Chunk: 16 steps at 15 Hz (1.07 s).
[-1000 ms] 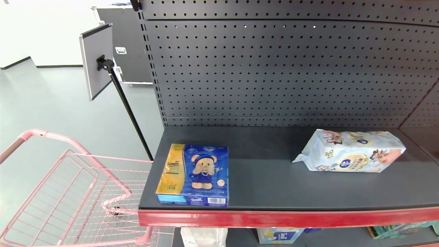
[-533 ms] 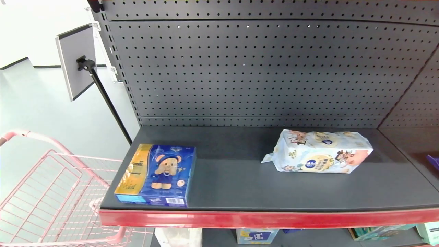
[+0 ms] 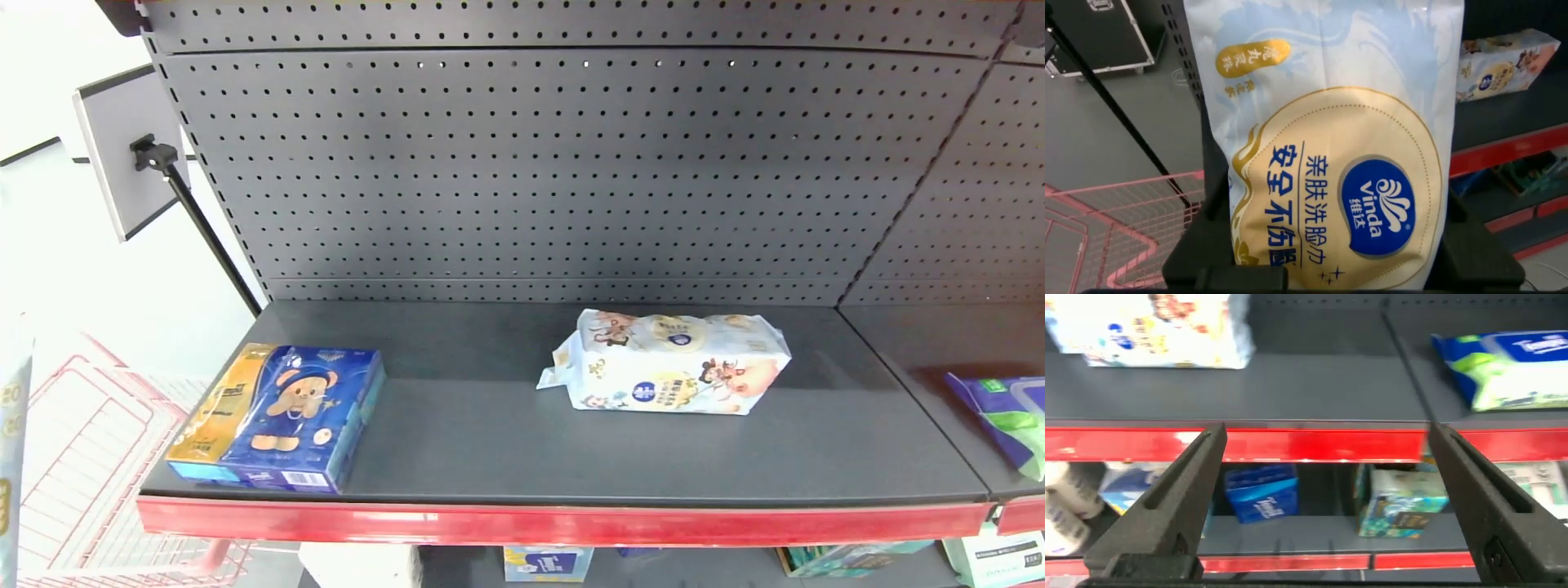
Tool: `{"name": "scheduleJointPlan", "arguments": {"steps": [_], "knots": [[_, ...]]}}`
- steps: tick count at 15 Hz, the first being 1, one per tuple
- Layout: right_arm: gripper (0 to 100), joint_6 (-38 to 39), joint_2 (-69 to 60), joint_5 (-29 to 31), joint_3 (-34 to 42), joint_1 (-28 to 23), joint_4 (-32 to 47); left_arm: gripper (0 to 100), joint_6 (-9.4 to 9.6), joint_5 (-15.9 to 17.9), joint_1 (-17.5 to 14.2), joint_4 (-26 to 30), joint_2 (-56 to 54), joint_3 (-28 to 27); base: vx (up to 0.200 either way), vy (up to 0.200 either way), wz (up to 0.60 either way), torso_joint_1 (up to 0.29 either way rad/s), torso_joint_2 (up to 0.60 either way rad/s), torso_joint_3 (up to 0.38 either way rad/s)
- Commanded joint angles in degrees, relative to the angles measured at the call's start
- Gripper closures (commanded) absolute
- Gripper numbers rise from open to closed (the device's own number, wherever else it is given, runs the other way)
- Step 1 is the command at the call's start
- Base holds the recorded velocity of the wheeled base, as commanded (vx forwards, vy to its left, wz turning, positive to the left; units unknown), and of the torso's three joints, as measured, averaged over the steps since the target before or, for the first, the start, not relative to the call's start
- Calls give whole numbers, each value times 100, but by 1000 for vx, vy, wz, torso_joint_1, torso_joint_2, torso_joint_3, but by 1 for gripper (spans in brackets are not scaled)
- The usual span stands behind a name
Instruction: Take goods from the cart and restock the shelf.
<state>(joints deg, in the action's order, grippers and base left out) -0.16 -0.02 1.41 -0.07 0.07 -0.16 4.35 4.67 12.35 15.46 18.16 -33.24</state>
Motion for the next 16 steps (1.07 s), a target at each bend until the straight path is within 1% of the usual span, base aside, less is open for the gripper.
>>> {"name": "scheduleJointPlan", "arguments": {"steps": [1,2,3,4,5,6,7,8,9,11,12,13,14,15,16], "knots": [[0,-11,2,-1,-1,1,-2,100,31,8,4,-25,170,2,0,-200,0,7,7,7],[0,-28,11,-10,-1,10,-2,100,48,34,13,-60,223,11,0,-200,0,2,7,-2],[0,-46,108,-18,-1,45,-2,100,48,148,4,-113,319,11,0,-200,0,2,-2,-2],[0,-125,134,-124,-1,63,-2,100,57,271,4,-157,434,11,0,-200,0,7,2,2],[0,-142,134,-247,-1,63,-2,100,57,315,4,-183,513,2,0,-200,0,-2,12,2],[0,-142,169,-352,-98,63,-19,100,66,342,4,-245,609,2,0,0,0,0,0,0],[0,-98,811,-431,-731,107,-37,100,66,359,4,-333,741,-7,0,0,0,0,0,0],[0,288,2235,-414,-1900,81,-98,100,66,368,13,-500,943,-15,0,0,0,0,0,0],[0,464,3369,-467,-2946,133,-107,100,66,474,4,-702,1225,2,0,0,0,0,0,0],[0,-204,4441,-519,-3042,177,-160,100,66,851,4,-983,1576,2,0,0,0,0,0,0],[0,-151,5047,-563,-3271,195,-380,100,66,975,4,-1098,1726,-7,0,0,0,0,0,0],[0,-151,5522,-765,-3491,283,-608,100,66,1115,13,-1150,1849,-33,0,0,0,0,0,0],[0,-309,6243,-1556,-3772,590,-810,100,66,1502,40,-1265,2104,-121,0,0,0,0,0,0],[0,-520,6621,-1970,-3895,652,-802,100,57,1642,31,-1326,2279,-174,0,0,0,0,0,0],[0,-687,6955,-2347,-3957,669,-802,100,66,1660,40,-1370,2420,-174,0,0,0,0,0,0]]}}
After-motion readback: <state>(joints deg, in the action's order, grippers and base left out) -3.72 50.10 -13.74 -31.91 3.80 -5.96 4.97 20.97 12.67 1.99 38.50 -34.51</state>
